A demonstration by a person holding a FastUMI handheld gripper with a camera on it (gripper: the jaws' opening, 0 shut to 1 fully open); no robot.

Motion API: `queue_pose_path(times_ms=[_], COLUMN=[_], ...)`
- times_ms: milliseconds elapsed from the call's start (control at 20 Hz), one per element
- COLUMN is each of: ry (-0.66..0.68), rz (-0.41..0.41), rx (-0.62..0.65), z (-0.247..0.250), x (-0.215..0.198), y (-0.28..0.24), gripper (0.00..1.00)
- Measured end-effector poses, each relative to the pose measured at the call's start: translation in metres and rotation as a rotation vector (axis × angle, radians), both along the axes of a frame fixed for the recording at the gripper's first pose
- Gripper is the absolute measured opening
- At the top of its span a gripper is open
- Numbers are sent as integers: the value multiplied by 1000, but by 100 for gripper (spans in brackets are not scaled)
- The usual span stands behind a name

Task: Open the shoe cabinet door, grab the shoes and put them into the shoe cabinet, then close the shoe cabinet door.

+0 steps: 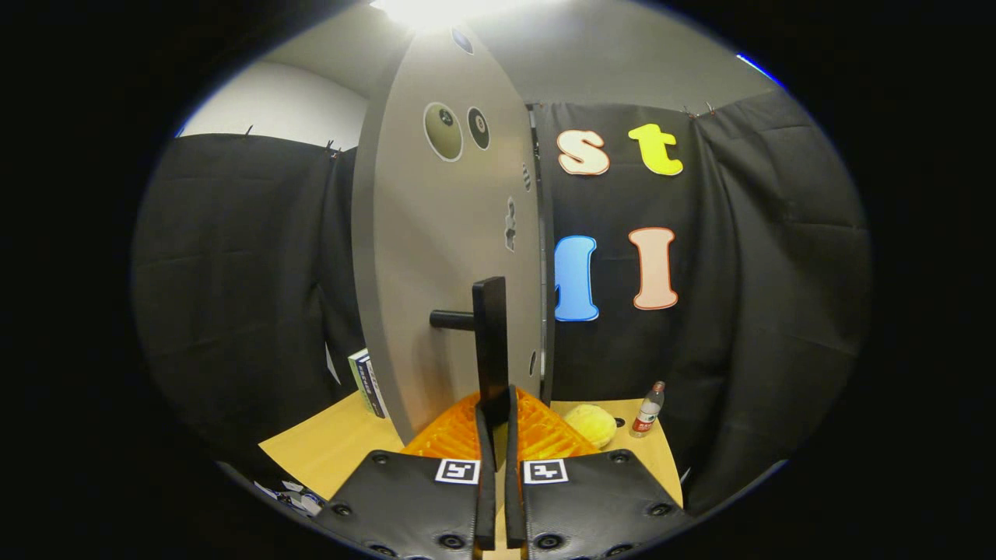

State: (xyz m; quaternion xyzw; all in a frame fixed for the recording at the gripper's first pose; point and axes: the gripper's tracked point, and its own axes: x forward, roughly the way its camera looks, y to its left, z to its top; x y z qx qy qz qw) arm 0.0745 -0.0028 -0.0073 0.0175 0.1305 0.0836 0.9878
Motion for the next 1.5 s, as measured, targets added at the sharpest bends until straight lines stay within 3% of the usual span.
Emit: queue_pose_path(times_ms=[300,650,1050,1300,1400,1500], ry=[-22,-9,67,71,68,84], rz=[7,-100,-283,-371,-376,-338], rx=[12,31,-11,-5,-19,-14], z=[0,-6,-17,-15,-14,-18], x=[2,-8,-38,-55,-61,-63], y=[-14,-24,-28,-17,-6,14], gripper=[5,5,2,14,33,45])
